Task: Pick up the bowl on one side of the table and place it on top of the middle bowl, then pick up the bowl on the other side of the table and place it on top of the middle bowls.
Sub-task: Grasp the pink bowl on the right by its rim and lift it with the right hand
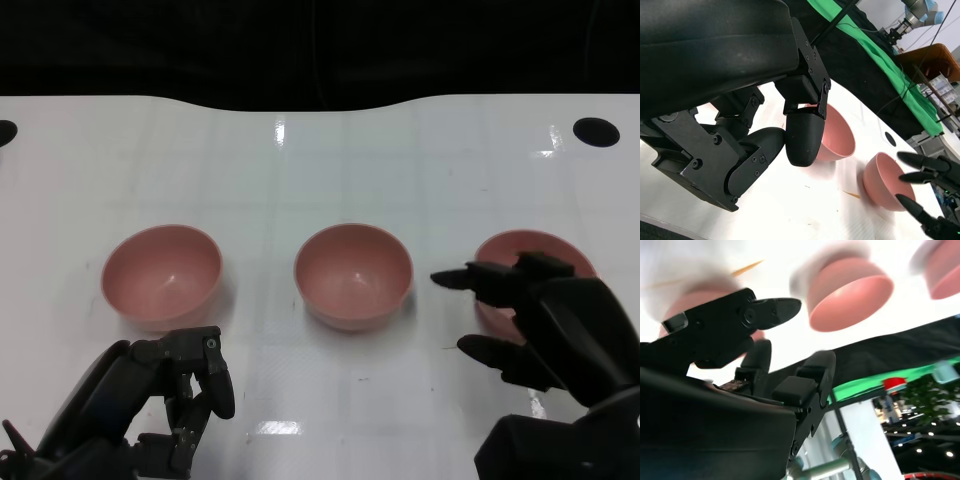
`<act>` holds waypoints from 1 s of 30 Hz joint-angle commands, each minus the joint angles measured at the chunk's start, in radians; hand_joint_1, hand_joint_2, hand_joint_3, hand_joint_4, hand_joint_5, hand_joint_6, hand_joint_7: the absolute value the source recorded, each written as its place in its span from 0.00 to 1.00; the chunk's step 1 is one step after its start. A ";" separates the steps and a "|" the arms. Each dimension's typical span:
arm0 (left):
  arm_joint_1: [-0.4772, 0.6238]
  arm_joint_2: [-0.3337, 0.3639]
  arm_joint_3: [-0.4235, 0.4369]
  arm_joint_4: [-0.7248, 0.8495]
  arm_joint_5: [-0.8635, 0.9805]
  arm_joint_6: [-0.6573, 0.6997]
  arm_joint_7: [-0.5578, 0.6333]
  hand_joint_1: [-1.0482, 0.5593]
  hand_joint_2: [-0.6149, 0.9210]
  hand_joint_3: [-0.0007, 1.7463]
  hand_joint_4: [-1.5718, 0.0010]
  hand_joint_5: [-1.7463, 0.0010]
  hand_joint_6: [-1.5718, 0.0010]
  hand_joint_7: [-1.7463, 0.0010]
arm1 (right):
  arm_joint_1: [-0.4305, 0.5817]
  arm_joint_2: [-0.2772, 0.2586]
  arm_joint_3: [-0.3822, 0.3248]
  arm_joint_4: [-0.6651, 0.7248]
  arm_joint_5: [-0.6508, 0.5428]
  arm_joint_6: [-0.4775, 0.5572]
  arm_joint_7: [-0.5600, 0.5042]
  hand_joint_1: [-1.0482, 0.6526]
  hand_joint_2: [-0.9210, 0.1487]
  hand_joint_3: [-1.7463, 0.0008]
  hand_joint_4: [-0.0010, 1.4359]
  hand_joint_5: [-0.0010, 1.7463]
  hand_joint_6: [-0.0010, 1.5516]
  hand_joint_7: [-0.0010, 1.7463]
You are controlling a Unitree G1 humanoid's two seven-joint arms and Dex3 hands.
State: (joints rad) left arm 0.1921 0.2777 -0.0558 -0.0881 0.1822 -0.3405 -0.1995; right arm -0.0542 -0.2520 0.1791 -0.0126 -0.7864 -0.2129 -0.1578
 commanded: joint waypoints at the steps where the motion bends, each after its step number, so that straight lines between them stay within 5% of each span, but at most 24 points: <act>1: -0.002 0.012 0.005 0.003 -0.008 0.004 -0.006 0.55 0.66 0.82 0.43 0.00 0.51 0.10 | -0.012 -0.023 0.005 -0.038 -0.029 0.057 0.020 0.32 0.03 0.99 0.12 0.43 0.28 0.08; 17: -0.002 0.014 0.008 -0.017 -0.007 0.020 -0.008 0.56 0.65 0.83 0.42 0.00 0.50 0.11 | -0.047 -0.065 0.075 -0.165 -0.213 0.360 0.278 0.25 0.02 1.00 0.01 0.37 0.17 0.01; 30: -0.018 0.017 0.008 -0.006 -0.008 0.029 -0.011 0.55 0.65 0.82 0.43 0.00 0.51 0.11 | -0.143 -0.061 0.152 -0.018 -0.307 0.478 0.310 0.24 0.02 1.00 0.06 0.36 0.19 0.01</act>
State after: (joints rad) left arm 0.1828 0.2791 -0.0553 -0.0959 0.1827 -0.3150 -0.2020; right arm -0.1774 -0.3058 0.3293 -0.0459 -1.0888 0.2513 0.1531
